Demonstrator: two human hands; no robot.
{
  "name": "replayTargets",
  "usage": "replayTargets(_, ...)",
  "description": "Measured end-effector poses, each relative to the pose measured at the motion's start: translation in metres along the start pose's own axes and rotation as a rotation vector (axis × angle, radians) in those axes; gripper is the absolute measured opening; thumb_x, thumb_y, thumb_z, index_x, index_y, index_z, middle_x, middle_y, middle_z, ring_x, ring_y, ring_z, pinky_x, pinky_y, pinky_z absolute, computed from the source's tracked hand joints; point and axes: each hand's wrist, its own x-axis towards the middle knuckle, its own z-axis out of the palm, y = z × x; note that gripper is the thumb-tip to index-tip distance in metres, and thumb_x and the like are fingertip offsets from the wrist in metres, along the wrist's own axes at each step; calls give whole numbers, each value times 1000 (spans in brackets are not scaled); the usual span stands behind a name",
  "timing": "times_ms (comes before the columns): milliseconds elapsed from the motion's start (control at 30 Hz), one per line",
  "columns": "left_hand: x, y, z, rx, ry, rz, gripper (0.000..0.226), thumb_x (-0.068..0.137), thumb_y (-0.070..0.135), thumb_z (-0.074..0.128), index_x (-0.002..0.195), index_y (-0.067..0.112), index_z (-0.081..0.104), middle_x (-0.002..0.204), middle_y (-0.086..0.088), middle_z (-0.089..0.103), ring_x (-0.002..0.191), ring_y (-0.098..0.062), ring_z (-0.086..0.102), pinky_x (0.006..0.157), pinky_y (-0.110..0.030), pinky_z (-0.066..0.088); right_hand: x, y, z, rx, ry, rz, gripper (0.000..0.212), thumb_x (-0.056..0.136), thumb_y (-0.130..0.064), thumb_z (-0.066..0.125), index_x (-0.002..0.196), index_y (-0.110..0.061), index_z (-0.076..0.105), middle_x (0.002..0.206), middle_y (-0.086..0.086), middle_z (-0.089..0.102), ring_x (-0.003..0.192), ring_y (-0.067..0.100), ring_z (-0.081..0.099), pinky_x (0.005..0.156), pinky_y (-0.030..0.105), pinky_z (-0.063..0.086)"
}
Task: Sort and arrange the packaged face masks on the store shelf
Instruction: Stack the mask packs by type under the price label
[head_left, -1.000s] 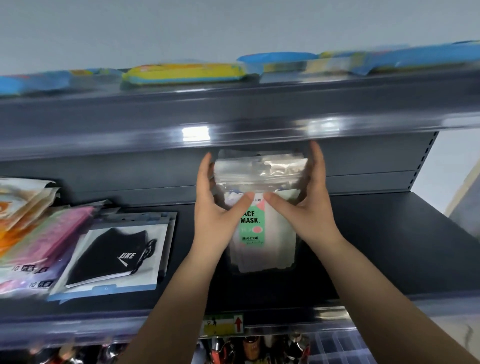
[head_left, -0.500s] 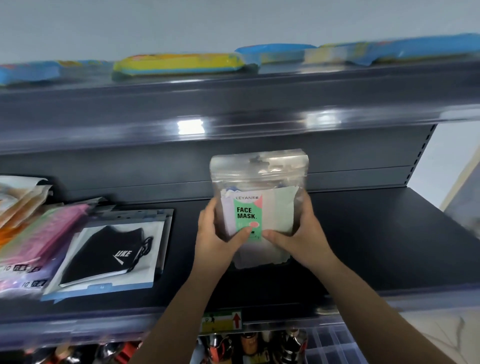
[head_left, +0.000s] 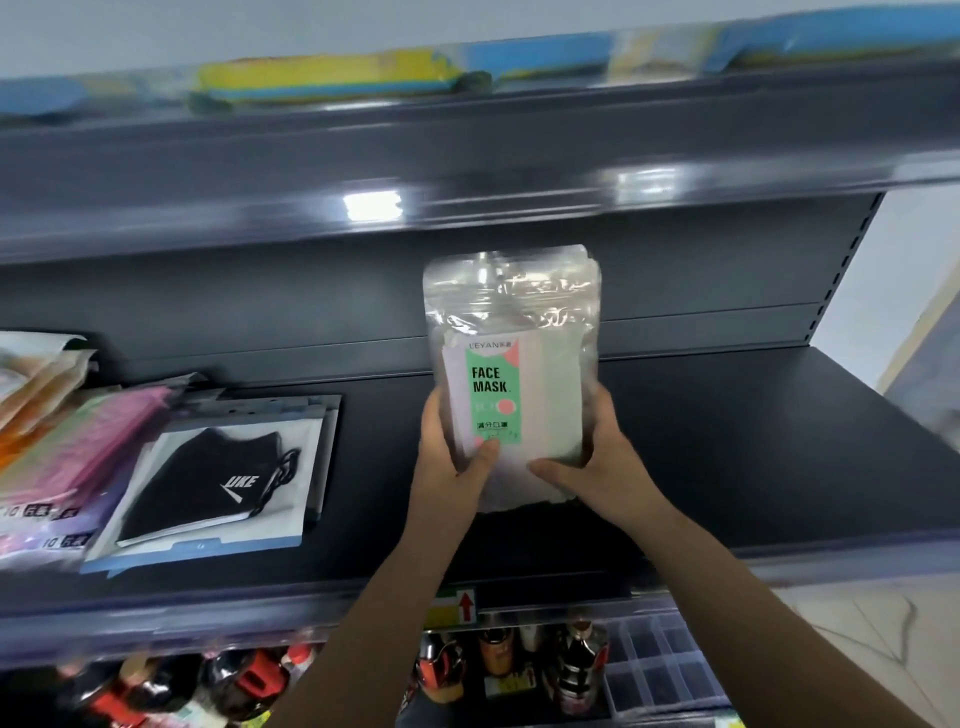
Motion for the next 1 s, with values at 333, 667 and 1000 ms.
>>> replayTargets(333, -6, -8, 19, 29, -2, -8, 71, 73, 41, 69, 132, 34, 29, 124, 7, 53, 111, -3, 58, 76, -18, 53, -6, 13, -14, -12, 35, 17, 87, 76, -9, 75, 142, -27, 21, 113, -23, 48, 110, 5, 50, 69, 11, 48)
replayTargets(667, -13, -6, 61, 4, -26, -18, 74, 74, 12, 73, 135, 23, 31, 123, 3, 57, 111, -8, 60, 77, -23, 54, -15, 28, -48, -21, 73, 37, 92, 80, -13, 72, 147, -30, 12, 128, -11, 48, 112, 9, 50, 76, 15, 48)
replayTargets(1000, -13, 19, 132, 72, 10, 17, 69, 77, 0, 71, 132, 27, 38, 110, 14, 56, 96, 11, 54, 70, -4, 47, -30, 41, -118, 20, 212, -11, 88, 80, -11, 72, 147, -28, 17, 135, -9, 50, 117, 12, 53, 85, 37, 56)
